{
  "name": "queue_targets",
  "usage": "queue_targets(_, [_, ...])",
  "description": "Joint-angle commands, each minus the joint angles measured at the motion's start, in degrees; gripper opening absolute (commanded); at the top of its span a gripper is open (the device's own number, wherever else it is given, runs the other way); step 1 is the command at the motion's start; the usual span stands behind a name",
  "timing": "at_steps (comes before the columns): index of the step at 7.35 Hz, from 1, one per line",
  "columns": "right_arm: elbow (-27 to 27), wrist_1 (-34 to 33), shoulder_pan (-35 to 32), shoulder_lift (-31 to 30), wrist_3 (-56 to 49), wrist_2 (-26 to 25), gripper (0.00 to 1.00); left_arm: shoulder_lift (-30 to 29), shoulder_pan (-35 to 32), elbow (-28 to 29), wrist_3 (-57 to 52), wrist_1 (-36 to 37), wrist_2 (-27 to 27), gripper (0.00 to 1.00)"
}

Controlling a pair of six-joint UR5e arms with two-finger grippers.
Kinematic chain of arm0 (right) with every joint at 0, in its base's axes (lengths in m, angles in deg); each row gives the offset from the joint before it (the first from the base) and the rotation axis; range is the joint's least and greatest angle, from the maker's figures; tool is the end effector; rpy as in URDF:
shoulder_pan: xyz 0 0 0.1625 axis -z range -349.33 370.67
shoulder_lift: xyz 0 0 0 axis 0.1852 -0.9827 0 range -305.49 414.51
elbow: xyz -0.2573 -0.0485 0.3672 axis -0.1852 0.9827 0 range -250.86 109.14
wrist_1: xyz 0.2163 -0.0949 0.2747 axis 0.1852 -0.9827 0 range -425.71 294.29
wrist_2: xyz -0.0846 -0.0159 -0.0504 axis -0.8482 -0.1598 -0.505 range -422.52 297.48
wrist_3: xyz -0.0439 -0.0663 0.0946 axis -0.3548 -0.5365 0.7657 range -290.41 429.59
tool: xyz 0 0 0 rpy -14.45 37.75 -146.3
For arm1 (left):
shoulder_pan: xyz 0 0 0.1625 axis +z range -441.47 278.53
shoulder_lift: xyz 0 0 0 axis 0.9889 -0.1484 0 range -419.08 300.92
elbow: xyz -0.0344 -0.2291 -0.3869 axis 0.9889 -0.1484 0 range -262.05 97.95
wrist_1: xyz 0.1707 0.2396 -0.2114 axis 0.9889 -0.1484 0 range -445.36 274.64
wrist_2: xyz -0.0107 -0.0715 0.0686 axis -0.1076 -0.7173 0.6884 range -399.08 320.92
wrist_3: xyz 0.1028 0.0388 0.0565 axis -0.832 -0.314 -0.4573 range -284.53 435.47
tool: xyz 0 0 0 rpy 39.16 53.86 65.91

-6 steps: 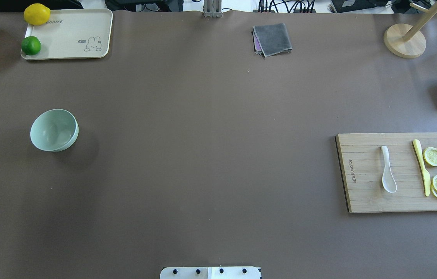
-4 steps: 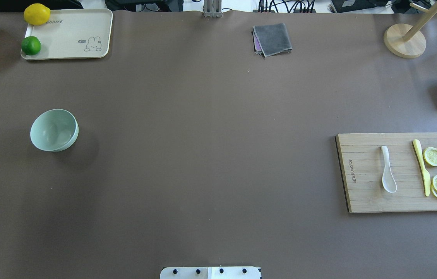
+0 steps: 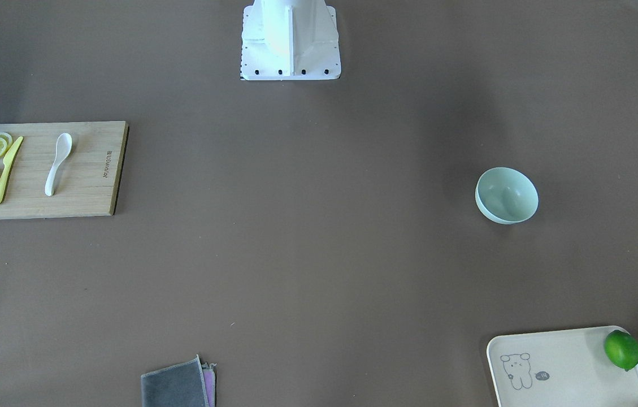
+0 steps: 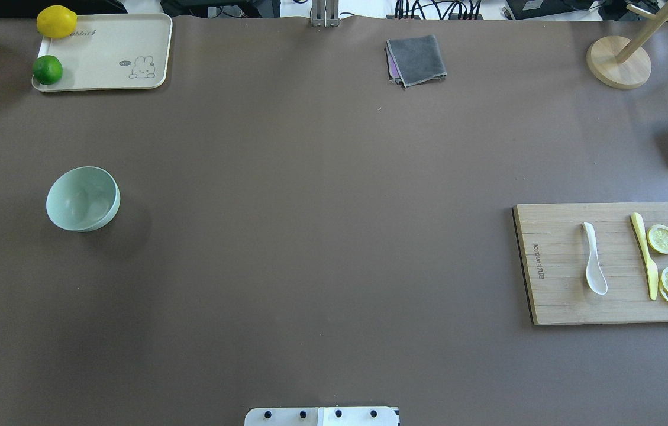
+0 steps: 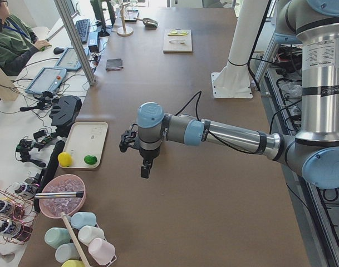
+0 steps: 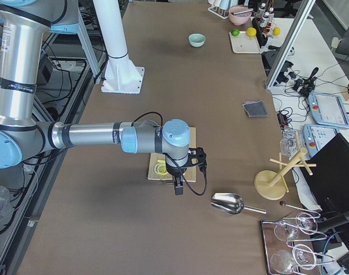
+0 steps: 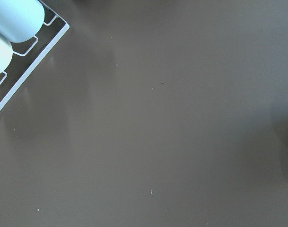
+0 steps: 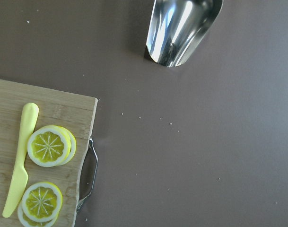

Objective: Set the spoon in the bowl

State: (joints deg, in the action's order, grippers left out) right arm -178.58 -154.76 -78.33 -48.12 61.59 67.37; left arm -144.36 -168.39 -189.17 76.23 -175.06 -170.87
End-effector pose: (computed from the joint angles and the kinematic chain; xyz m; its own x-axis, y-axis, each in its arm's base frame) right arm 0.0480 -0.3470 0.6565 0.7562 -0.2184 0.6169 0.1239 0.9734 0.1928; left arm -0.0289 -0.4107 0.6088 0.7377 0.1665 -0.6542 -0.0426 0.9787 0.2010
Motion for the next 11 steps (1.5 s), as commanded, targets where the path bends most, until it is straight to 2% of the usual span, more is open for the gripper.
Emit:
queue_targets(1, [-0.7,11.5,0.0,0.2,2.4,-0.6,1.0,-2.0,0.0,-2.2,0.2,0.0,-0.1,0.98])
queue_targets(2, [-0.9,12.7,0.0,0.6,6.0,-0.4,1.0,-3.7,0.0,-1.9,0.3,-1.7,0.0,0.98])
queue_targets(3, [-2.0,13.5,0.1,0.6,7.4,-0.2,1.0,-6.1,0.0,0.5,0.7,-7.9,0.4,0.98])
queue_targets(6, [-2.2,13.6,0.8,1.9,7.5,0.1,1.0,-7.2,0.0,3.6,1.4,-12.5,0.0,0.98])
queue_targets(7, [-2.1,13.5,2.1,2.0,10.9,0.4,1.0,-6.8,0.2,3.6,2.4,-15.8,0.0,0.98])
queue_targets(8, [-2.1,14.2,4.8,3.7,19.8,1.1,1.0,-6.5,0.9,5.7,4.9,-19.1,-0.1,0.98])
queue_targets(9, [-2.1,14.5,10.4,4.5,26.0,0.5,1.0,-6.5,5.5,8.0,5.3,-21.7,0.0,0.98])
queue_targets(10, [-2.1,15.1,12.9,5.2,29.3,-0.3,1.0,-6.7,8.6,9.3,10.2,-23.8,0.0,0.98])
queue_targets(11, [-1.9,17.7,15.7,5.2,34.6,-2.0,1.0,-6.7,13.8,10.9,14.6,-29.3,0.4,0.98])
